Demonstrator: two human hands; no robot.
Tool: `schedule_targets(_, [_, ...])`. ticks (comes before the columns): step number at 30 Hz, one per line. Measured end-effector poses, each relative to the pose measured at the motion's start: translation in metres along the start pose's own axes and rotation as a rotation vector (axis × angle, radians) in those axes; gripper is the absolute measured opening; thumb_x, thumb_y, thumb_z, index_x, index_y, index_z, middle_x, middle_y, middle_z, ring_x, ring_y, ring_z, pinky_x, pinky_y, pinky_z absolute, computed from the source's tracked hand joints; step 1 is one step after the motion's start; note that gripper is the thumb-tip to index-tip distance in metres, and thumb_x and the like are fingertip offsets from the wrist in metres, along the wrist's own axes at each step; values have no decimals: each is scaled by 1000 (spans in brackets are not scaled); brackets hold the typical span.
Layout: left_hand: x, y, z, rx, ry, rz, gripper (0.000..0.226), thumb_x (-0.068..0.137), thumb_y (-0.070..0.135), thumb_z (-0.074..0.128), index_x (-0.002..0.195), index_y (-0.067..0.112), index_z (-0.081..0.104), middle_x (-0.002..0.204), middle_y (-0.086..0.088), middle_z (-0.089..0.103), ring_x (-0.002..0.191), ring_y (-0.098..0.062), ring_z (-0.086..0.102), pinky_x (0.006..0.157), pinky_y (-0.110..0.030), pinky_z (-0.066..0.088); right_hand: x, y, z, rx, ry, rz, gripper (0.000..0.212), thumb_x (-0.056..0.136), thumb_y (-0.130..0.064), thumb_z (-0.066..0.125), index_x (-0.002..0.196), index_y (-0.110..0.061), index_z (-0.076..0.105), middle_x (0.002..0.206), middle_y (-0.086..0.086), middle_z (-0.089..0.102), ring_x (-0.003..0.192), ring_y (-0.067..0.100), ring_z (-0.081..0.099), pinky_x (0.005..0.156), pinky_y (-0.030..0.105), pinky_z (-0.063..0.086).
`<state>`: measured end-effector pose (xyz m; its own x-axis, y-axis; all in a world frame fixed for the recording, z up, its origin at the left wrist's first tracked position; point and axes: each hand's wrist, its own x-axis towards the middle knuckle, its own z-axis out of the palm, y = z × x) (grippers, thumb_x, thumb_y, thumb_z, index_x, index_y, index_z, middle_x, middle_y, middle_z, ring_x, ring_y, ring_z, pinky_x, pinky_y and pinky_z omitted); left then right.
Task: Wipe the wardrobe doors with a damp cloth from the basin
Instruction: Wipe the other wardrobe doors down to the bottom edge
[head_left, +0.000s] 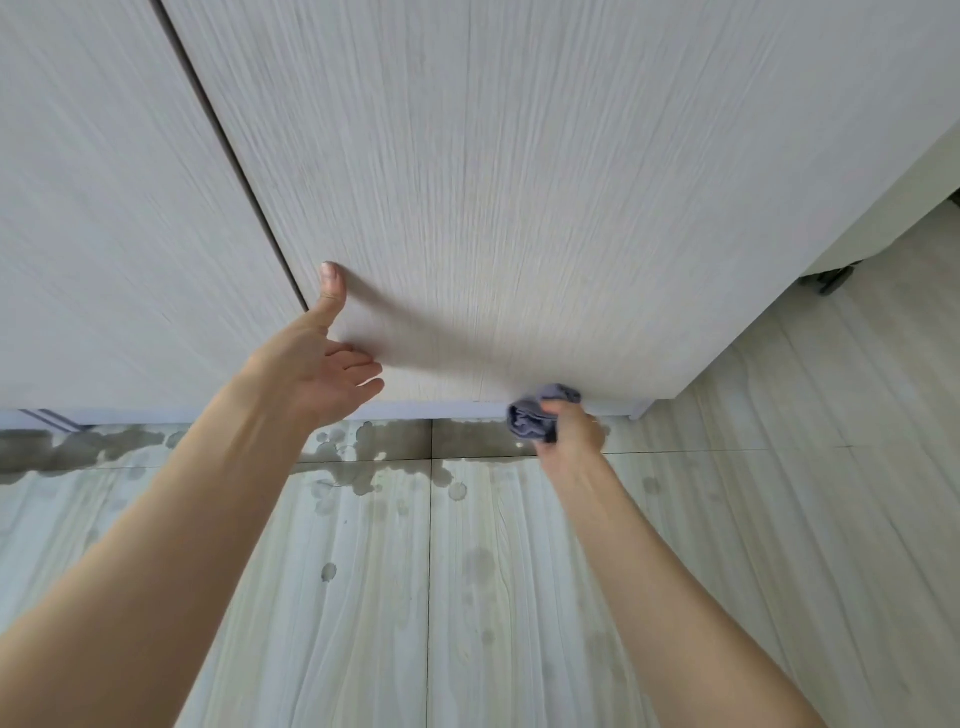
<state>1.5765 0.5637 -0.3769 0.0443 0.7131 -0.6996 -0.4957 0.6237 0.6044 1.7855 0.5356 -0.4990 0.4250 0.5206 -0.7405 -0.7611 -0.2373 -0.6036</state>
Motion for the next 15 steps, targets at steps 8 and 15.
schedule_targets(8, [0, -2, 4, 105, 30, 29, 132, 43, 58, 66, 147, -2, 11, 151, -22, 25, 138, -34, 30, 111, -49, 25, 33, -55, -34, -22, 240, -235, 30, 79, 10, 57, 98, -9, 45, 95, 10, 57, 64, 19, 56, 45, 24, 46])
schedule_targets(15, [-5, 3, -6, 249, -45, -27, 131, 46, 64, 65, 145, -7, 16, 151, -18, 28, 140, -28, 29, 110, -49, 29, -7, 45, 34, -29, -31, 55, 35, 79, 16, 47, 104, -8, 47, 89, 13, 53, 68, 25, 54, 53, 29, 43])
